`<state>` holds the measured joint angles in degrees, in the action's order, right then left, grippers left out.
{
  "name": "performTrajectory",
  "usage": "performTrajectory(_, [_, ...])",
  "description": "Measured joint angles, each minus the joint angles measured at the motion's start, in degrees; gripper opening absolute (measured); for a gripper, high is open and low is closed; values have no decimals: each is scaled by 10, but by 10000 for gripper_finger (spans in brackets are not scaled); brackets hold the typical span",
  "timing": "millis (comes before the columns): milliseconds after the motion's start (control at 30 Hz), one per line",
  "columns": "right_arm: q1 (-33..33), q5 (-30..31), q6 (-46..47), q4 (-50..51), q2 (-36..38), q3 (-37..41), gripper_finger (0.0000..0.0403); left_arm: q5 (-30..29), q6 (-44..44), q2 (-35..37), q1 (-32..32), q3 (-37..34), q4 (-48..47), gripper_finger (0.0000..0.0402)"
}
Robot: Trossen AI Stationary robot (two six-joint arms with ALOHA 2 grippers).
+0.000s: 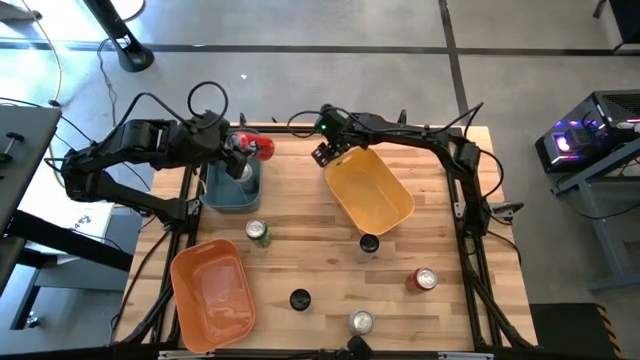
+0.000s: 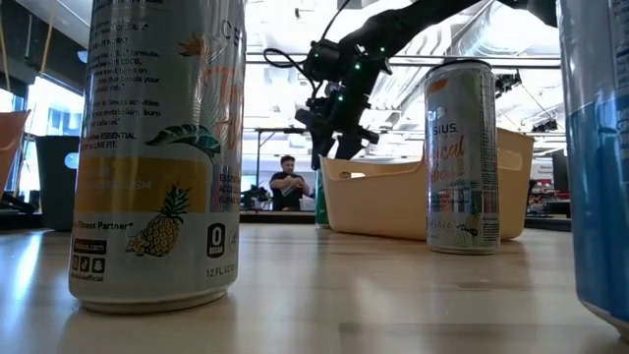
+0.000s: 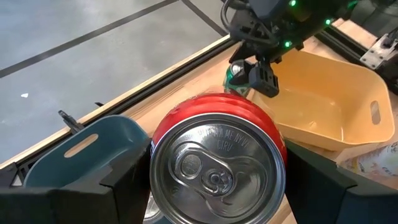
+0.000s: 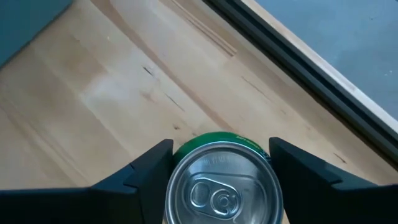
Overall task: Sort soda cans
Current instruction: Put the top orange soda can into the yellow bin
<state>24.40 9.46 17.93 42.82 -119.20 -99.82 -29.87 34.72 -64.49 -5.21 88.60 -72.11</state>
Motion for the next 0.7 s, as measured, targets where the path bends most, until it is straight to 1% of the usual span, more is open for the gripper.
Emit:
performTrajectory(67, [0, -6, -4, -11, 0, 0, 222, -1, 1, 0, 0, 0, -4, 278])
performTrajectory(200, [0, 13, -2, 0, -2, -9, 231, -6, 2, 0, 0, 0, -9, 278])
performTrajectory(333, [12, 15, -10, 19, -3, -21, 221, -9, 1, 0, 0, 0, -14, 278])
performTrajectory(700, [49, 32, -36, 48, -2, -26, 221, -21, 0, 0, 0, 0, -14, 278])
